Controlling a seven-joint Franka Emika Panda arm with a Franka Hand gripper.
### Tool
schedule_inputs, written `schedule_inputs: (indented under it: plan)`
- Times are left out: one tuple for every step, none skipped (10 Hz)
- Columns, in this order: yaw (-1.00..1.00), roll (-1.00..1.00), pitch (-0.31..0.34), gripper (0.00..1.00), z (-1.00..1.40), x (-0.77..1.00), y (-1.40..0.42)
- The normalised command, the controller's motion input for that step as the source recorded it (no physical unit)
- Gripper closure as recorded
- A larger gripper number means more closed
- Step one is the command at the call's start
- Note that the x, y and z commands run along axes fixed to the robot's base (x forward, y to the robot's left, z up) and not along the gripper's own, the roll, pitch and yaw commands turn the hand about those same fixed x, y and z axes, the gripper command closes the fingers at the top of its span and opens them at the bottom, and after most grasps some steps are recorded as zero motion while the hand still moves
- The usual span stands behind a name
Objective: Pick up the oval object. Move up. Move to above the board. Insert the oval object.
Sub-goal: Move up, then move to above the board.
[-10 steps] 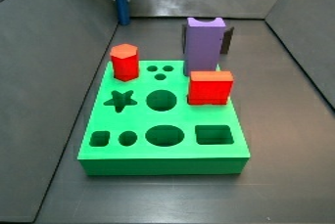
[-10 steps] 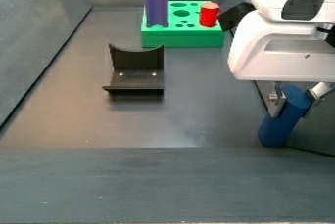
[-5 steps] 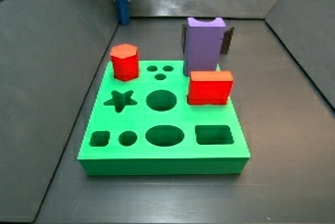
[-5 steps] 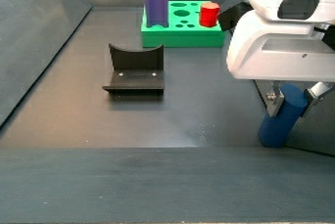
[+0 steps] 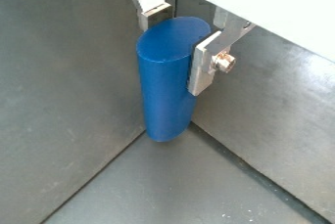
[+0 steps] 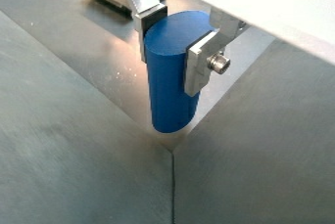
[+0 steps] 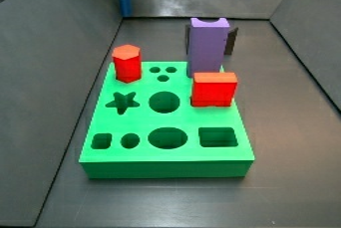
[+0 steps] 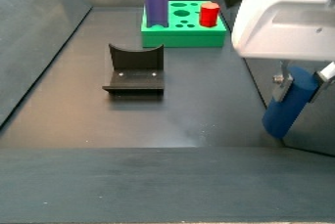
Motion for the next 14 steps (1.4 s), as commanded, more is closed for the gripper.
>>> schedule_inputs:
  plan:
    - [0.0, 0.11, 0.085, 1.0, 0.31, -0.03, -0.01]
    - [0.02, 0.12, 0.094, 1.0, 0.2, -0.04, -0.01]
    - [-0.1, 0.21, -0.136, 1.0, 1.0, -0.4, -0.45]
    - [-0.09, 0.22, -0.142, 1.0, 1.0, -0.41, -0.46]
    - [-0.06, 0.23, -0.133, 1.0, 1.0, -0.4, -0.42]
    - [-0.02, 0.24, -0.09, 1.0, 1.0, -0.36, -0.34]
    - [-0.01, 0.22, -0.06, 1.0, 1.0, -0.34, -0.3]
    - [0.0, 0.19, 0.015, 1.0, 1.0, -0.34, -0.25]
    - [0.01, 0.16, 0.061, 1.0, 1.0, -0.35, -0.19]
    - [0.02, 0.15, 0.063, 1.0, 1.0, -0.38, -0.17]
    - [0.02, 0.14, 0.059, 1.0, 1.0, -0.42, -0.14]
    - [0.03, 0.14, 0.057, 1.0, 0.95, -0.44, -0.1]
    - [0.03, 0.12, 0.057, 1.0, 0.79, -0.43, -0.06]
    - [0.03, 0.11, 0.061, 1.0, 0.66, -0.43, -0.04]
